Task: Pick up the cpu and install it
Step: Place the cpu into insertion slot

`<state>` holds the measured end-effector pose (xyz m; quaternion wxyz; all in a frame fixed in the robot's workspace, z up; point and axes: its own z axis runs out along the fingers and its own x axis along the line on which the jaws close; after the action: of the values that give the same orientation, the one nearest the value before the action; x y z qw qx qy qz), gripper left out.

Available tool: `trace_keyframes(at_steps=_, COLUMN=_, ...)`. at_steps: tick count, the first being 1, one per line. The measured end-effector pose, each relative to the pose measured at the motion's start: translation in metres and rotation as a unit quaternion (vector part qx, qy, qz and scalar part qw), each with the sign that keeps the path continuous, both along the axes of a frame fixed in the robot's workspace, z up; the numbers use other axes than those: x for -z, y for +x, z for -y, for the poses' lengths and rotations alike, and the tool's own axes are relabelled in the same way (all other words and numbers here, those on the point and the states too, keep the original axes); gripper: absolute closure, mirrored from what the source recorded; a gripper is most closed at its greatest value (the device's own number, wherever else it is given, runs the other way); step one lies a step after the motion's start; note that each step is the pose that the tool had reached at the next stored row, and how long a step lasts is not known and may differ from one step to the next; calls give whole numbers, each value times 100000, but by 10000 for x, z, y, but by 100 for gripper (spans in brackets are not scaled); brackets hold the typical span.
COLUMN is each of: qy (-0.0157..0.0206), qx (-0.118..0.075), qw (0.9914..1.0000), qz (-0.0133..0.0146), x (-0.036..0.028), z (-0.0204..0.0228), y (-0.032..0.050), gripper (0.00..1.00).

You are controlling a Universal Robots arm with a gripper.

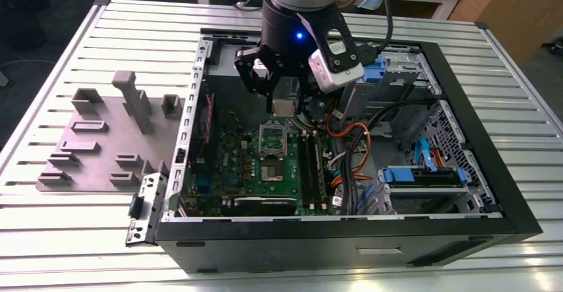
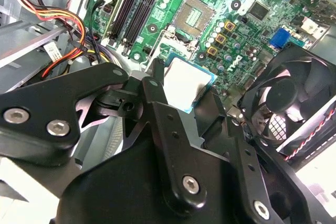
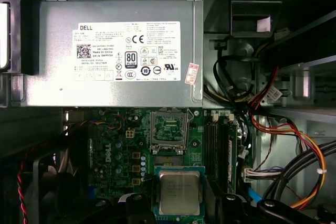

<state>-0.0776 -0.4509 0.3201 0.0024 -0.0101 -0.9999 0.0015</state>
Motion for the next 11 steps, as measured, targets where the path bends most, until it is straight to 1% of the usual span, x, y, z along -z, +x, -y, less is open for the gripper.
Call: trace_keyframes(at_steps=11, qy=2, qx=3, qw=100000, qz=0, x=34, z=4, y=0, gripper=53)
